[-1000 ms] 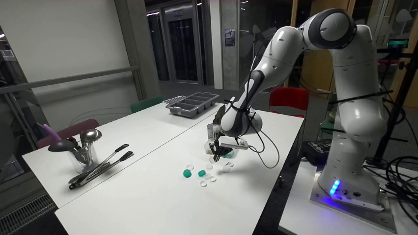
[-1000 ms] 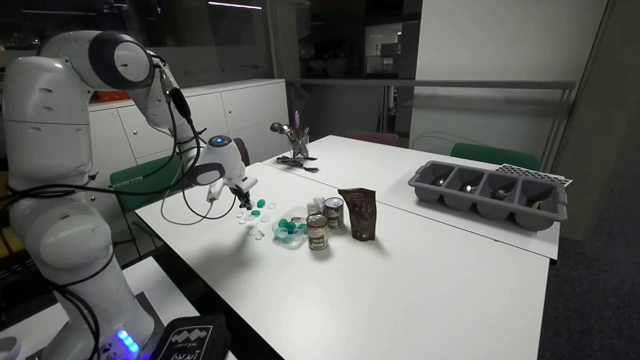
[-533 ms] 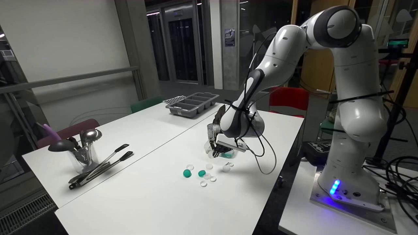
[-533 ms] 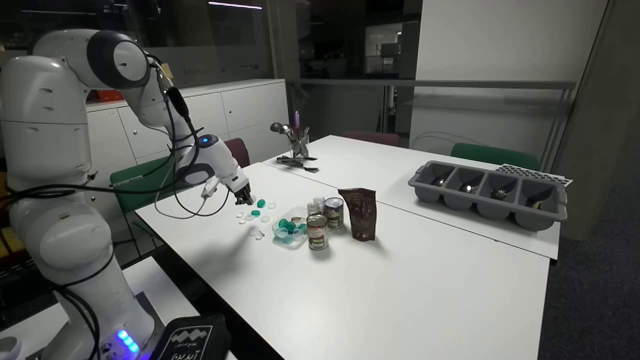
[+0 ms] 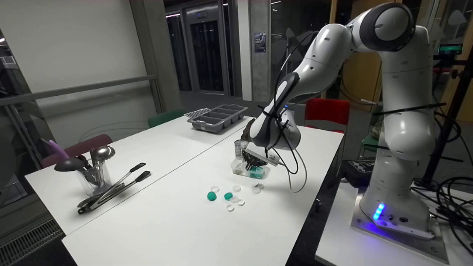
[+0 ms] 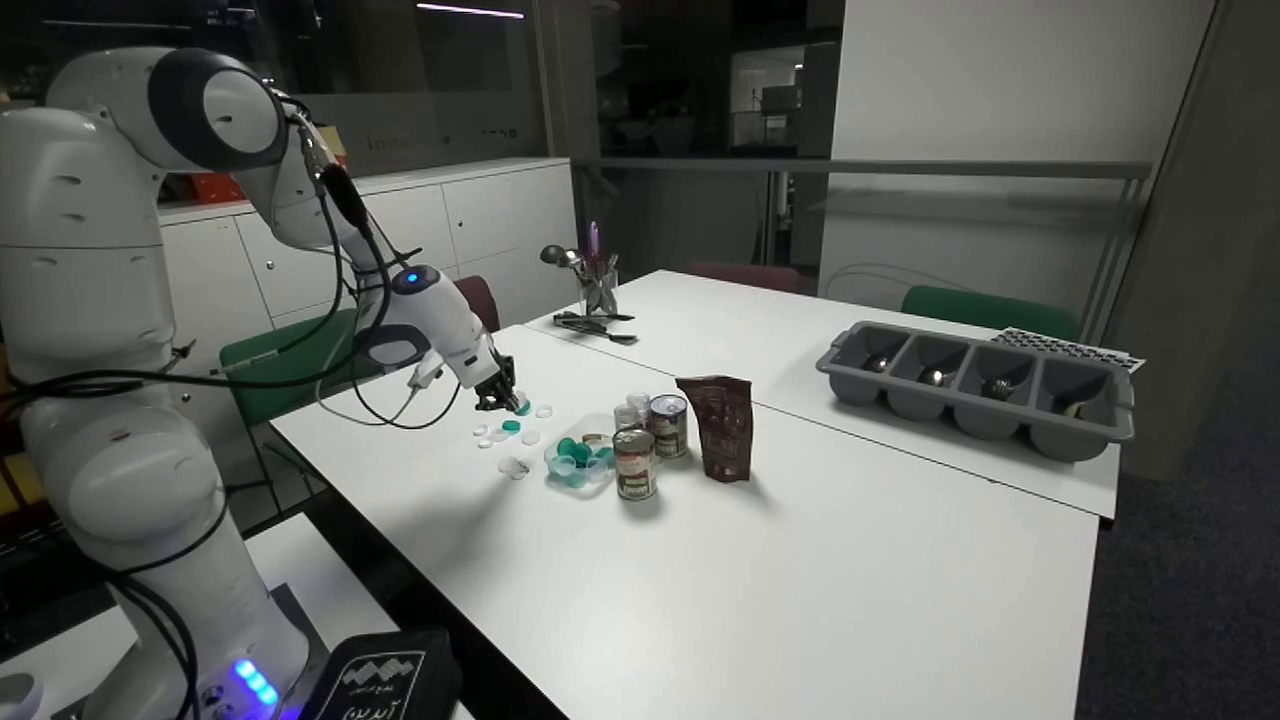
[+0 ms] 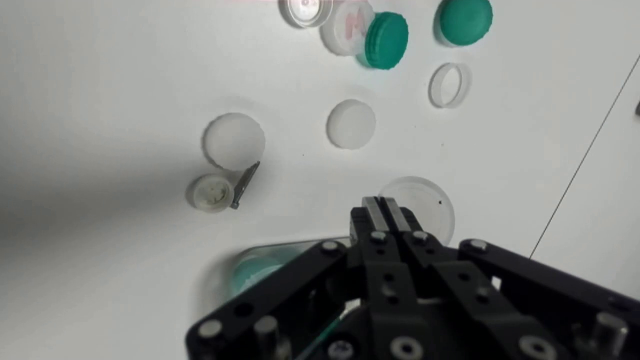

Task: Put the plastic cap into the lunch box

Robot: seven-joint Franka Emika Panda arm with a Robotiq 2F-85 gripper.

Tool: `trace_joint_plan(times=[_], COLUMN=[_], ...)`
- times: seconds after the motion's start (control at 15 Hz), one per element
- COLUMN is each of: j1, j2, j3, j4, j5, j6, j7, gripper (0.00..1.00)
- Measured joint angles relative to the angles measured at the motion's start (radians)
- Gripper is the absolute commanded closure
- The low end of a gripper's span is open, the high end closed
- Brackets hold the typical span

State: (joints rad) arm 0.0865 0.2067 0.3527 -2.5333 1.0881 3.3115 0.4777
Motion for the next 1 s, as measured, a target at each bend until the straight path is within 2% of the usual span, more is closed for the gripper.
trace_joint_plan(times=[0.2,0.47,1.0], j1=[-0.040,-0.108,-0.226], j2=[-0.051,-0.110,-0.140], j3=[0.000,-0.018,-0.132], j4=[-0.020,-0.029,-0.017], j5=[0.030,0.051,0.034], j6=[-0.032,-0.140,-0.398], j7=[0.000,-0.006,-0.090], gripper=[0.99,0.99,0.99])
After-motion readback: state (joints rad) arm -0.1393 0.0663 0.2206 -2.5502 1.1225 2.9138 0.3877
